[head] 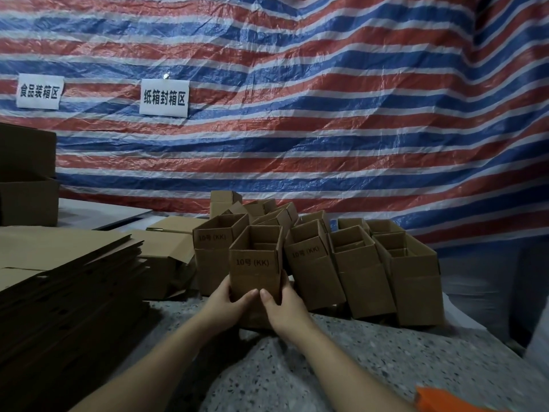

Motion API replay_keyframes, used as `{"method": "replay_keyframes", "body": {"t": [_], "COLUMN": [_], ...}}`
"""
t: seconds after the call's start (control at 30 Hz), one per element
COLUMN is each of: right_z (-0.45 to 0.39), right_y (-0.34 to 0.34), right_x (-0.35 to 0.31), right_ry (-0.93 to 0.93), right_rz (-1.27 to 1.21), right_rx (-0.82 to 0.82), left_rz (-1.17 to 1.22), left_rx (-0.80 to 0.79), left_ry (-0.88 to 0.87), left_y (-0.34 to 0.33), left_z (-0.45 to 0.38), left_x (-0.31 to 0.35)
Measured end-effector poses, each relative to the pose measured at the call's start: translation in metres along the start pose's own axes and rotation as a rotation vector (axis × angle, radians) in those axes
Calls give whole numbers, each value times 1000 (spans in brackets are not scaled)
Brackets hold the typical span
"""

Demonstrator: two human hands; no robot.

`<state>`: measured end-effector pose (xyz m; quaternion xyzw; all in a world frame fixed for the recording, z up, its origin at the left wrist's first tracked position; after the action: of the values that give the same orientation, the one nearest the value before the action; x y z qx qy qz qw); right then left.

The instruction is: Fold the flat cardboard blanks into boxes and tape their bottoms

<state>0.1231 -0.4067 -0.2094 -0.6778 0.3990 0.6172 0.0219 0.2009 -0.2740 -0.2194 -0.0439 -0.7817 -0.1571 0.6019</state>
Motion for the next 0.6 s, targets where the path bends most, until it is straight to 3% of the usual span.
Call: {"method": "replay_keyframes", "body": {"t": [0.23, 0.37, 0.6], "right_z": [-12, -24, -29], "right_y": [22, 9, -6], "right_x": [2, 2, 7], "right_ry": [-44, -28, -120], "right_rz": [320, 227, 127], "right_rx": [271, 164, 34], "left_rz": [-267, -515, -510], "left_rx": [300, 507, 254], "left_ry": [-42, -47, -64], "left_y": [8, 18, -20], "left_z": [-19, -16, -26], "left_x": [0, 8, 6]}}
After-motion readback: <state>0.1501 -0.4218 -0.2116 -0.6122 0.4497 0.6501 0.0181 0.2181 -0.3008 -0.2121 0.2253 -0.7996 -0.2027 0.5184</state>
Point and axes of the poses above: each hand's wrist, its own z-axis away from the middle knuckle, its own y-axis out of the back of the hand, x = y × z, the point moved 9 cm from there along -z, towards the middle knuckle, and after that the axes turned 9 degrees about x, right-handed, at the moved point
